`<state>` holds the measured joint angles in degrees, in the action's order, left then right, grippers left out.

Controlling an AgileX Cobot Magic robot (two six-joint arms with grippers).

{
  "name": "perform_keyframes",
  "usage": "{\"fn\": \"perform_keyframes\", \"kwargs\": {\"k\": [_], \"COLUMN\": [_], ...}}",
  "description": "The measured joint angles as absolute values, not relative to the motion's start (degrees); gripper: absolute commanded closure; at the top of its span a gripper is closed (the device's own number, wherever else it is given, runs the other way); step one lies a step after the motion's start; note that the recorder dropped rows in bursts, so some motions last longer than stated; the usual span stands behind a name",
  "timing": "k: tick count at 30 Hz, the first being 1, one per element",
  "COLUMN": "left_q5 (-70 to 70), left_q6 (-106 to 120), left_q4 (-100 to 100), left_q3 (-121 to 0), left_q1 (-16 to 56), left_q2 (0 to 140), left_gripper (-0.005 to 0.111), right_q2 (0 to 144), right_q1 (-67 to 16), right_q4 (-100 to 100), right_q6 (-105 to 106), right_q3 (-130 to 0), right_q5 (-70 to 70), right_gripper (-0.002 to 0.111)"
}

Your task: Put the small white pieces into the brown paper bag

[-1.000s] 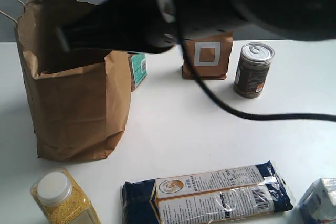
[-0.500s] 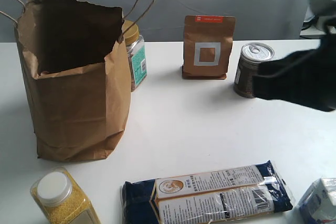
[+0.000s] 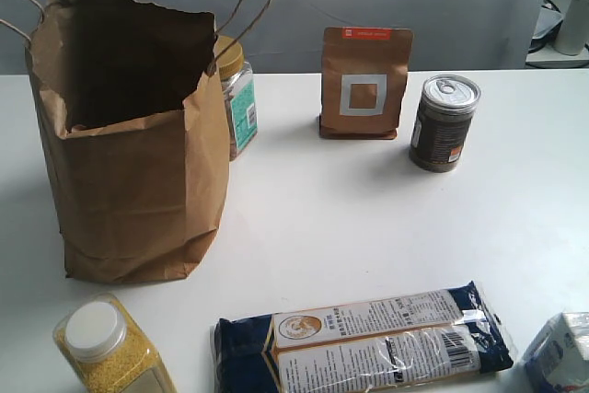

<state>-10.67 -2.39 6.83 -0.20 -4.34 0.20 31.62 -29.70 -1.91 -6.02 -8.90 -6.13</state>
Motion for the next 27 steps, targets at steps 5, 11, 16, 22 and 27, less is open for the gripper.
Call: {"fn": "perform_keyframes", "kwargs": {"k": [5,11,16,22,27], "left_q5": [-10.7,-10.7,-10.7,-10.7,-10.7], "left_q6": [-2.4,-2.4,-2.4,-2.4,-2.4], "left_q4": [6.8,6.8,6.8,6.8,6.8], "left_q3": [-0.2,-0.2,-0.2,-0.2,-0.2], "left_q1": [-4.3,-4.3,-4.3,-4.3,-4.3], "left_q2": [0.2,0.2,0.2,0.2,0.2], "left_gripper": [0.107,0.107,0.107,0.107,0.107], "right_q2": [21.5,7.9,0.6,0.4,0.4], "right_q1": [-27.6,-22.3,-18.3,-17.6,-17.6], "right_q4": [-5.1,-5.8,-4.0,-3.7,-3.6], "right_q6": [-1.6,-0.5,0.0,0.0,0.0], "right_q3": [-2.3,-0.3,-0.3,-0.2,-0.2], "right_q5": [-7.6,-3.4,2.3,5.3,7.0], "right_gripper": [0.108,0.108,0.108,0.108,0.108]}}
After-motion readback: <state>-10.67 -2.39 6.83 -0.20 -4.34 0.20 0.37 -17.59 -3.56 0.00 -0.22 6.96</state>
